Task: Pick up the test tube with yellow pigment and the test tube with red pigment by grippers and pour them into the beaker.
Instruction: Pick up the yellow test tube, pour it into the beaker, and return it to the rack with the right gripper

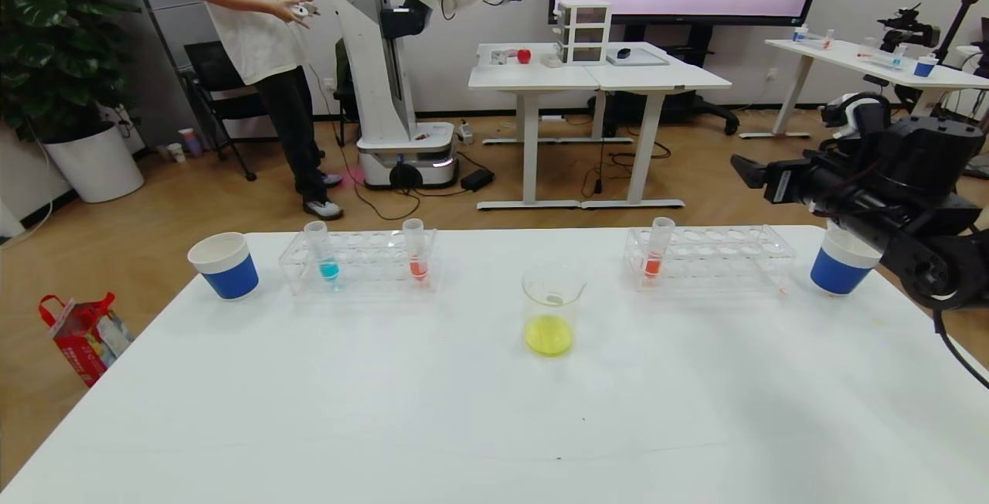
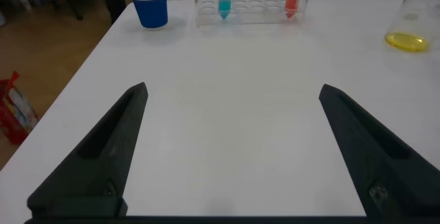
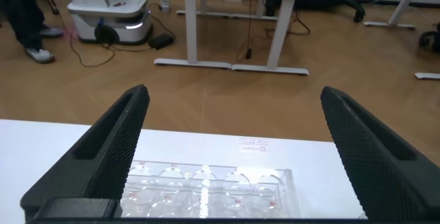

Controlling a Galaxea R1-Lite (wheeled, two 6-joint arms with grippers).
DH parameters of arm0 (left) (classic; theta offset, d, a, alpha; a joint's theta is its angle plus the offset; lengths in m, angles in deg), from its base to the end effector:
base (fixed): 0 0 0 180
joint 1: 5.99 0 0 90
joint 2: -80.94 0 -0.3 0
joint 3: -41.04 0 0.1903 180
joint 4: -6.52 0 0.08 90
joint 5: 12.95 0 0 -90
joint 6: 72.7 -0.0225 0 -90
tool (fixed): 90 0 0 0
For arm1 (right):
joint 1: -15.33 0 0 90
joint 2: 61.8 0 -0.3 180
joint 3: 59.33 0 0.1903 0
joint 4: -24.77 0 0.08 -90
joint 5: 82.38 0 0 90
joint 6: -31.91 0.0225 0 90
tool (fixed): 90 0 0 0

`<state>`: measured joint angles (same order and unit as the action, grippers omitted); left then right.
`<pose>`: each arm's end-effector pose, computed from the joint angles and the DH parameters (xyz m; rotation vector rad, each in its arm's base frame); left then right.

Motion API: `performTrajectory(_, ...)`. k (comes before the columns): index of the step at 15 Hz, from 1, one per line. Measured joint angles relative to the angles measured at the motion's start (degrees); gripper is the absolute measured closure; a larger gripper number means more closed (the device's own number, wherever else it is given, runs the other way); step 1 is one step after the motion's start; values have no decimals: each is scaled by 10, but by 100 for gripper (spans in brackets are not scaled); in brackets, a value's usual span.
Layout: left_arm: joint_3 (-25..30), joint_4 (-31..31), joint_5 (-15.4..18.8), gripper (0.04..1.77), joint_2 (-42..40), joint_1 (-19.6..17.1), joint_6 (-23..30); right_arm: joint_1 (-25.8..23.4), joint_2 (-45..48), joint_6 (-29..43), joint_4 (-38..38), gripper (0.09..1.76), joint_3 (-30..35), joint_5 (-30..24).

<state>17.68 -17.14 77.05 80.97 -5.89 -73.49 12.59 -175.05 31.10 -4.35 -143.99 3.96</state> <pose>-0.0228 0.0000 0.0749 0.0138 0.0057 -0.0018 0.3876 -0.0171 0.1855 -0.0147 -0.0093 0.0160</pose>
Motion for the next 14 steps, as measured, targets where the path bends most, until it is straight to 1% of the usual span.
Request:
performTrajectory(2,0,0,0,7,0,0,0,33,25,0,0,11,23,23)
performTrajectory(6,0,0,0,7,0,0,0,45,101,0,1,11,62,26)
performTrajectory(9,0,0,0,7,0,0,0,40,195,-1,2,11,103,27)
performTrajectory(11,0,0,0,7,0,0,0,38,273,-2,2,11,140,27)
performTrajectory(14,0,0,0,7,0,0,0,36,412,-3,5,11,215,27)
